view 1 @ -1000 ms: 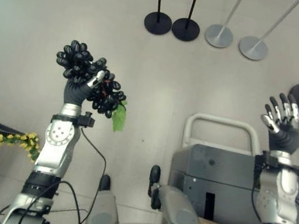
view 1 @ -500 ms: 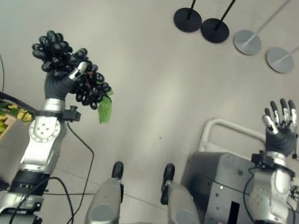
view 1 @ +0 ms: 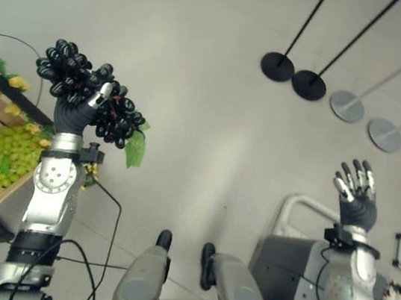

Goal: Pick up the fruits from the basket on one side to the basket on the other side

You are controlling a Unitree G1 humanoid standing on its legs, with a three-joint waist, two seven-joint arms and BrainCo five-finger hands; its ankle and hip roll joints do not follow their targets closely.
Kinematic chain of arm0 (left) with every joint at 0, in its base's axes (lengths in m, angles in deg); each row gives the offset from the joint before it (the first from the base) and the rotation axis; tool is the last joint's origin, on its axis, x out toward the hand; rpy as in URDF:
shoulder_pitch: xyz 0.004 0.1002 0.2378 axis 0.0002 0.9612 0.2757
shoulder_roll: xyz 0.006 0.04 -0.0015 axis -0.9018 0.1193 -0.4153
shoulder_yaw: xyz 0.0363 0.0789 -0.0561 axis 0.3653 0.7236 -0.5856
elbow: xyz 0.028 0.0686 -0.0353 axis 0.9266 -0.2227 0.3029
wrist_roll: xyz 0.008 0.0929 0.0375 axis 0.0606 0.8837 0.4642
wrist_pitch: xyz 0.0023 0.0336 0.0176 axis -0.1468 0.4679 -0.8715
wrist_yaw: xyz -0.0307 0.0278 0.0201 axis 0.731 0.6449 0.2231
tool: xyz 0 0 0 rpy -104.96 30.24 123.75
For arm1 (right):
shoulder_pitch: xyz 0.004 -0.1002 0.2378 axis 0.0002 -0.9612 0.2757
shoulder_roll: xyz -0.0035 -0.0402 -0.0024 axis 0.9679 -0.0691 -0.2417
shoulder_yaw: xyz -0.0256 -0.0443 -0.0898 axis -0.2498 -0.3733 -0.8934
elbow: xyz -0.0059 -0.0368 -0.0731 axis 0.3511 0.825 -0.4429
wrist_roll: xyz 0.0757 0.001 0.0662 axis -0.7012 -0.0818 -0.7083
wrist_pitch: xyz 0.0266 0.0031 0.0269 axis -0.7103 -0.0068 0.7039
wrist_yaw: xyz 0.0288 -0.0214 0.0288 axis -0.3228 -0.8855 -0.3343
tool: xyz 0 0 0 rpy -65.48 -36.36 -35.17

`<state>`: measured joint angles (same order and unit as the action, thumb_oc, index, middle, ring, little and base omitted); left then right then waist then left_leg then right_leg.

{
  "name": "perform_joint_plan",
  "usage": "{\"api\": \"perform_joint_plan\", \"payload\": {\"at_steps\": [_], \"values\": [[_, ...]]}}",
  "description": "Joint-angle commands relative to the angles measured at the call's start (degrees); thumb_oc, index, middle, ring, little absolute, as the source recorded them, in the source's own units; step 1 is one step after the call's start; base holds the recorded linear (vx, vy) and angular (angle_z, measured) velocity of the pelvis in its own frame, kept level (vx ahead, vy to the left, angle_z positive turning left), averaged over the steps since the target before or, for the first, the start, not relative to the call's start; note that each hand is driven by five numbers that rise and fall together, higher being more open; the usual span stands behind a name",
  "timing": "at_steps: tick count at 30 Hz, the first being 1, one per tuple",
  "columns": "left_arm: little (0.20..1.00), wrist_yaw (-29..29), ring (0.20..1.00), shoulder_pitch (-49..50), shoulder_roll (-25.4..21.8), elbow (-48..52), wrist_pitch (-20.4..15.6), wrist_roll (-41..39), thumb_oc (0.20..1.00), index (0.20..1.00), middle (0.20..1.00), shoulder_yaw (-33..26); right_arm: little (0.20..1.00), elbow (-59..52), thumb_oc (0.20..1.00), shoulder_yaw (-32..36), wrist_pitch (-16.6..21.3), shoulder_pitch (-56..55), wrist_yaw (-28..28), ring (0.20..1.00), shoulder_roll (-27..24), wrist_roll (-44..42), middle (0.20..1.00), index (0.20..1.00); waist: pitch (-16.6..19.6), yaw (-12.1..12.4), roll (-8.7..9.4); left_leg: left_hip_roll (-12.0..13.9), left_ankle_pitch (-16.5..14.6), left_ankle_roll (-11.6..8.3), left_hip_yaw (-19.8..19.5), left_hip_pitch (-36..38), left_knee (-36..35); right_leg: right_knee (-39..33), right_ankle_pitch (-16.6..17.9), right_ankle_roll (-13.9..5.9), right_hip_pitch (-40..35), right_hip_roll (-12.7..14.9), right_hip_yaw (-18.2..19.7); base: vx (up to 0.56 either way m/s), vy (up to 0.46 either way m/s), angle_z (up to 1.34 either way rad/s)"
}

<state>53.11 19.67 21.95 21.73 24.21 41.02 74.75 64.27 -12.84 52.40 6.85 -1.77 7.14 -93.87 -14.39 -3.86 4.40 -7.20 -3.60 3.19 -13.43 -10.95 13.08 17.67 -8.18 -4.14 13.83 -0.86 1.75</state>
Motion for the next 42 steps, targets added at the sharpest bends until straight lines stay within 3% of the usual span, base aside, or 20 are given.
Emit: {"api": "perform_joint_plan", "payload": {"at_steps": [1, 9, 11, 15, 16, 17, 19, 20, 21, 23, 25, 27, 29, 42], "values": [[0.2, 0.04, 0.2, -2.02, -0.48, 5.68, -4.15, 2.77, 0.2, 0.2, 0.2, -0.55, 1.0, -1.13, 1.0, 1.69, 2.76, 0.96, -0.5, 1.0, -2.23, 0.75, 1.0, 1.0, 2.84, -0.29, -0.44, -1.54, 0.59, -2.5, -0.3, 4.5, -6.82, -2.33, 1.45, -0.84, -4.12, 0.68, -0.23, 0.0, -0.092, 0.73], [0.2, 0.77, 0.2, -0.37, -0.06, 6.37, -4.07, 2.56, 0.2, 0.2, 0.2, -1.46, 1.0, -3.5, 1.0, -0.24, 1.52, -0.48, -3.02, 1.0, -4.81, 2.95, 1.0, 1.0, 3.76, 0.78, -0.19, -1.39, -0.13, -3.22, -2.5, 4.14, -4.86, -4.71, 0.76, -0.2, -6.23, 1.39, -2.76, 0.03, -0.113, 0.36], [0.2, 0.77, 0.2, 0.52, 0.03, 6.07, -4.06, 2.35, 0.2, 0.2, 0.2, -1.63, 1.0, -4.73, 1.0, -1.14, 0.97, -0.95, -3.63, 1.0, -5.96, 4.13, 1.0, 1.0, 3.48, 1.46, -0.21, -1.29, 0.67, -3.71, -5.47, 3.53, -4.88, -4.0, -0.35, 0.56, -5.92, 0.81, -3.6, -0.06, -0.189, 0.47], [0.2, 0.81, 0.2, 1.79, 1.2, 4.23, -4.18, 1.66, 0.2, 0.2, 0.2, -2.53, 1.0, -5.03, 1.0, -0.98, 0.89, -1.03, -3.75, 1.0, -6.91, 5.05, 1.0, 1.0, 3.21, 1.47, -0.27, -1.81, 1.58, -5.22, -7.71, 0.94, -3.67, -5.52, -0.48, 1.19, -5.71, 1.18, -5.7, -0.07, -0.131, 0.58], [0.2, 0.89, 0.2, 1.97, 1.67, 3.69, -4.07, 1.24, 0.2, 0.2, 0.2, -2.5, 1.0, -5.09, 1.0, -0.59, 1.03, -1.09, -3.56, 1.0, -6.94, 4.95, 1.0, 1.0, 2.86, 1.42, -0.38, -1.76, 1.88, -5.82, -6.68, 0.19, -2.91, -6.14, -0.4, 1.22, -5.88, 1.52, -6.38, -0.08, -0.069, 0.72], [0.2, 0.65, 0.2, 1.65, 2.15, 2.93, -4.01, 0.97, 0.2, 0.2, 0.2, -2.33, 1.0, -5.81, 1.0, 0.28, 1.33, -1.17, -3.21, 1.0, -7.18, 4.92, 1.0, 1.0, 1.84, 0.57, -0.65, -1.13, 2.0, -6.69, -2.77, -1.88, -0.49, -6.69, -0.32, 1.05, -6.2, 2.27, -7.61, -0.12, -0.003, 0.65], [0.2, 0.25, 0.2, 0.34, 2.63, 1.56, -3.88, 0.57, 0.2, 0.2, 0.2, -2.05, 1.0, -6.56, 1.0, 1.35, 1.91, -0.37, -2.07, 1.0, -8.3, 5.68, 1.0, 1.0, 0.61, -2.01, -0.56, 4.78, 0.7, -6.96, 12.24, -5.25, 4.76, -7.35, 0.58, 0.42, -6.11, 4.29, -9.48, -0.19, 0.066, 0.86], [0.2, 0.09, 0.2, -0.09, 2.44, 1.16, -4.08, 0.6, 0.2, 0.2, 0.2, -1.97, 1.0, -6.44, 1.0, 0.88, 2.08, 0.41, -1.81, 1.0, -8.62, 5.83, 1.0, 1.0, 0.42, -2.39, -0.13, 6.83, -0.26, -6.98, 13.86, -5.1, 6.07, -7.49, 1.06, 0.46, -5.65, 5.16, -9.78, -0.15, 0.048, 0.96], [0.2, -0.08, 0.2, 0.04, 2.18, 0.84, -4.37, 0.72, 0.2, 0.2, 0.2, -2.38, 1.0, -6.21, 1.0, 0.28, 2.12, 1.11, -1.75, 1.0, -8.75, 5.98, 1.0, 1.0, 0.06, -1.94, -0.05, 7.97, -2.47, -7.1, 13.11, -4.13, 7.63, -7.02, 0.58, 0.73, -5.4, 5.15, -9.34, -0.12, -0.004, 0.55], [0.2, -0.92, 0.2, 0.31, 2.01, 0.37, -4.56, 0.82, 0.2, 0.2, 0.2, -2.89, 1.0, -6.21, 1.0, -0.43, 2.03, 2.06, -1.66, 1.0, -8.6, 6.29, 1.0, 1.0, -0.12, -1.83, 0.14, 10.82, -1.58, -7.32, 11.69, -3.26, 6.57, -6.0, 0.64, 0.65, -4.24, 5.34, -9.4, -0.06, -0.005, 0.05], [0.2, -1.83, 0.2, 0.81, 1.79, 0.05, -4.5, 1.49, 0.2, 0.2, 0.2, -2.98, 1.0, -6.08, 1.0, 0.03, 2.52, 2.09, -0.95, 1.0, -8.39, 6.3, 1.0, 1.0, -0.34, -2.34, -0.37, 14.71, 1.33, -8.03, 12.57, -2.88, 3.31, -5.14, 0.32, -0.23, -4.29, 5.67, -10.34, 0.03, 0.086, 0.07], [0.2, -1.78, 0.2, 0.54, 1.47, -0.44, -4.53, 0.39, 0.2, 0.2, 0.2, -2.63, 1.0, -6.83, 1.0, 0.17, 2.62, 2.21, -0.45, 1.0, -8.16, 6.65, 1.0, 1.0, -1.1, -2.43, -1.88, 15.35, 2.38, -8.67, 14.12, -0.19, -3.28, -2.54, -0.06, -1.06, -3.44, 6.03, -11.86, 0.0, 0.163, 0.31], [0.2, -2.34, 0.2, -0.06, 0.51, -1.14, -4.74, 0.91, 0.2, 0.2, 0.2, -2.49, 1.0, -6.76, 1.0, -0.51, 2.6, 3.4, -0.04, 1.0, -7.89, 7.2, 1.0, 1.0, -1.9, -2.0, -1.64, 14.53, 2.73, -8.5, 13.41, 0.28, -5.24, -0.94, 0.08, -1.4, -1.78, 6.55, -12.04, -0.06, 0.142, 0.43], [0.2, -7.6, 0.2, -0.75, -0.92, -8.46, -4.26, 1.77, 0.2, 0.2, 0.2, -4.34, 1.0, -7.86, 1.0, -2.8, 2.64, 6.77, 1.67, 1.0, -6.88, 8.52, 1.0, 1.0, -4.24, 0.79, 1.81, 12.52, 1.33, -7.38, 12.64, -3.6, -1.57, -1.09, 1.48, -2.54, 0.2, 8.32, -11.96, -0.02, 0.072, 0.05]]}}
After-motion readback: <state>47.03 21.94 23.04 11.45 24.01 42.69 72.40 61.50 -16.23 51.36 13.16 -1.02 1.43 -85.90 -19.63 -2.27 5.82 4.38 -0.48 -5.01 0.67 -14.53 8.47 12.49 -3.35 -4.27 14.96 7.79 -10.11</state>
